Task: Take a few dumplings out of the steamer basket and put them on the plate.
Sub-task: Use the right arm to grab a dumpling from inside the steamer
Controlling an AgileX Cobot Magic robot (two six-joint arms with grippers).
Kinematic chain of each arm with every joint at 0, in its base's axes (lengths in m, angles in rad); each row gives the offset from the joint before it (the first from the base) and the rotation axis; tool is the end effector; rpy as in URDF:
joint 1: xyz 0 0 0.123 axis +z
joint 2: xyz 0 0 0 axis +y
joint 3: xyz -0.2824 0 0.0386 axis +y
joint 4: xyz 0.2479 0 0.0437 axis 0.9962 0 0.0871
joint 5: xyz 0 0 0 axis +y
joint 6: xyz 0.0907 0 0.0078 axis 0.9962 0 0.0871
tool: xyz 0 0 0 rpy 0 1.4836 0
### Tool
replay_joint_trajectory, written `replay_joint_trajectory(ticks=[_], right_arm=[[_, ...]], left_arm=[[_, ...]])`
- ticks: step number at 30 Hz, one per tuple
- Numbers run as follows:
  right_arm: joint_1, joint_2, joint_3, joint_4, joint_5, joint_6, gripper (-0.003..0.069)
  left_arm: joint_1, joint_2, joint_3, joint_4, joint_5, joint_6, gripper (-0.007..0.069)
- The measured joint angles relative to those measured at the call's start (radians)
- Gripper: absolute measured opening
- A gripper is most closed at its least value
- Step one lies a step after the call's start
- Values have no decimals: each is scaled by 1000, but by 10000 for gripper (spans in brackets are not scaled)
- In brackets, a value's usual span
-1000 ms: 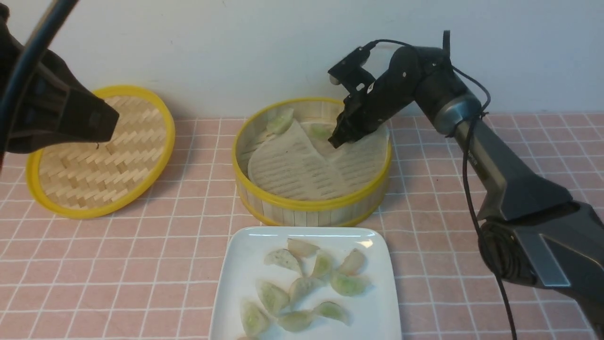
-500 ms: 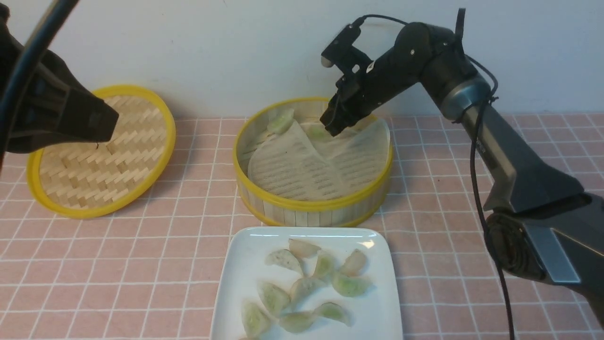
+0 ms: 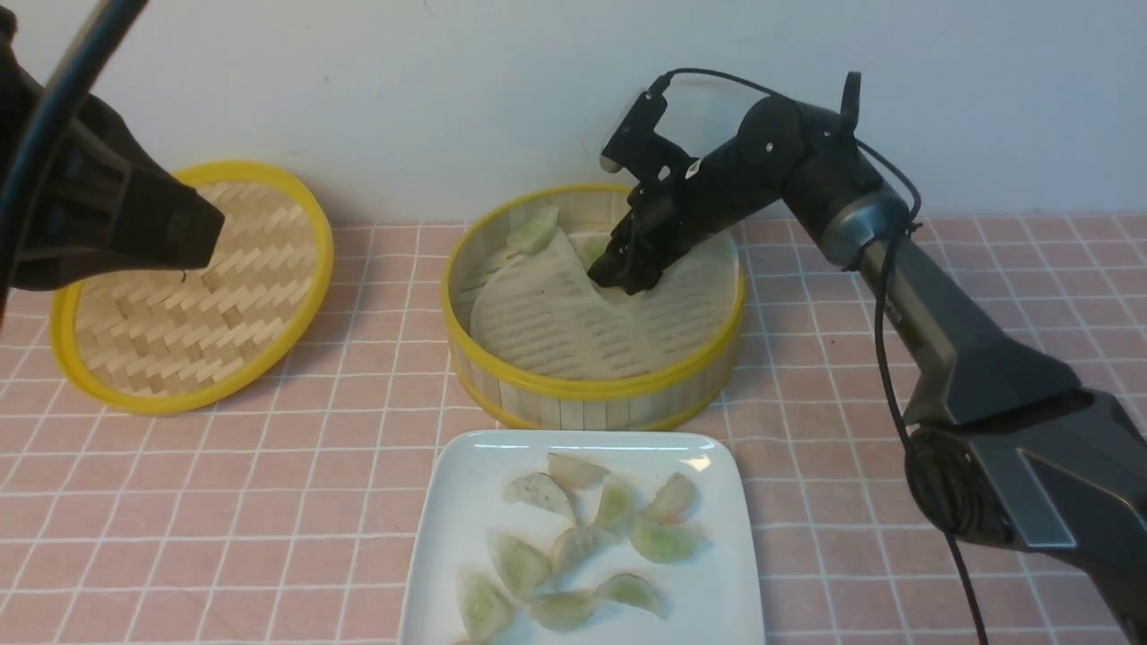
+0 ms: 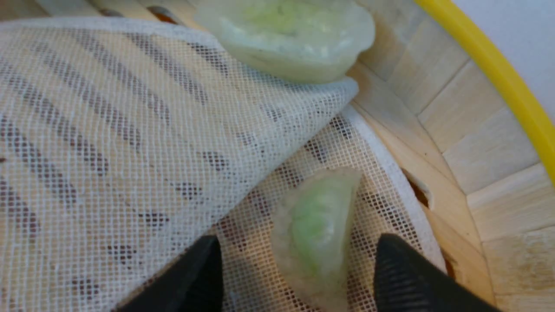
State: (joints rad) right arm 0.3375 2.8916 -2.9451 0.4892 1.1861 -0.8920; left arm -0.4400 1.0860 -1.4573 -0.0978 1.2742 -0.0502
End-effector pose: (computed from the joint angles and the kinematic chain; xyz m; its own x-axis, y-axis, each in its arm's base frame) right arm 0.5271 0.2270 0.1433 -0.2770 -0.7080 -0.6497 -0.9079 0.4142 -0.0643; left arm 0.1591 -0.0843 0.4555 -0.6939 0.2400 -0.6788 0.4287 0.8952 -0.1218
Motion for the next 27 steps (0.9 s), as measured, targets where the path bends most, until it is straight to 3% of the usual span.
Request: replay_joint_trajectory(ticks=[2,5,7,9,17,27], right_arm=[[0,4,-1,4,-5,-2,417],[0,12,-6,24,-7,3,258],[0,13,-6,17,-32,8,111],[0,10,-6,8,-35,18,53],[0,-50,5,-92,50,96,43],[-6,-176,5,-103,74,172,41]], left_arm=[[0,0,0,0,0,0,-6],[0,0,0,0,0,0,-6],[0,0,0,0,0,0,-6],[0,0,0,0,1,0,-6],[0,0,0,2,1,0,-6],[0,0,0,0,1,0,-6]])
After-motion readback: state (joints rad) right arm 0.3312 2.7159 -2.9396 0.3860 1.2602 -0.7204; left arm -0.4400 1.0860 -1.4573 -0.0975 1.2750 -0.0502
